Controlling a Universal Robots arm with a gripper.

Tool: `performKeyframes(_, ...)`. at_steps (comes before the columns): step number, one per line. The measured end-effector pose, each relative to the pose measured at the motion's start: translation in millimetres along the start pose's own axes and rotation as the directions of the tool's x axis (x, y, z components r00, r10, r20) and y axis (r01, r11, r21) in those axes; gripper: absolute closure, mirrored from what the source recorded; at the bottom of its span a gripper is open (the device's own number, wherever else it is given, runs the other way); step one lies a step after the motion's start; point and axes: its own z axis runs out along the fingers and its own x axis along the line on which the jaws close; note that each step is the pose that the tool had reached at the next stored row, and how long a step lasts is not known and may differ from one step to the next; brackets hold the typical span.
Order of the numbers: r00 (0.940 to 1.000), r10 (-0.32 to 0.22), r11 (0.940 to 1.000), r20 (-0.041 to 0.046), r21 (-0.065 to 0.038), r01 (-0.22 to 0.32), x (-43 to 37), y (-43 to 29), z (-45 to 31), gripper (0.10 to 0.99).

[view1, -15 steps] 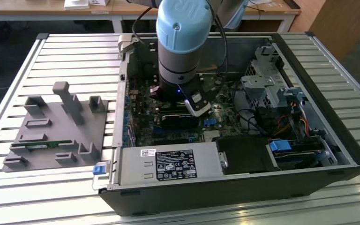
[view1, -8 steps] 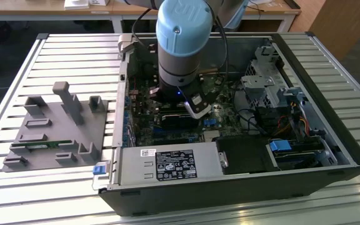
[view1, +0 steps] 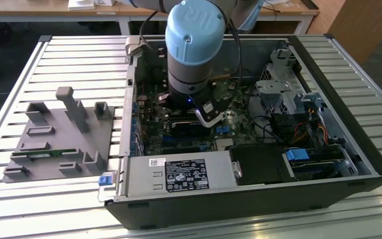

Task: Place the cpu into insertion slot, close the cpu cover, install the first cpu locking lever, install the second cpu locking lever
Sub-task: 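Install the second cpu locking lever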

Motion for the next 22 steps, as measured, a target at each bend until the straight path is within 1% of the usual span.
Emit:
performKeyframes(2, 1.0000, 0.000, 1.0000, 0.0003, -0.010, 0.000, 0.3, -0.3, 0.9, 0.980)
performKeyframes(4, 1.0000, 0.000, 0.9999, 0.0004, -0.016, 0.000, 0.7, -0.6, 1.8, 0.980)
performKeyframes(11, 1.0000, 0.000, 0.9997, 0.0005, -0.026, 0.000, 2.3, -1.8, 5.0, 0.980)
performKeyframes(18, 1.0000, 0.000, 0.9990, 0.0011, -0.045, 0.000, 3.8, -2.2, 6.8, 0.980)
performKeyframes(22, 1.0000, 0.000, 0.9987, 0.0013, -0.051, 0.000, 4.8, -1.6, 8.4, 0.980)
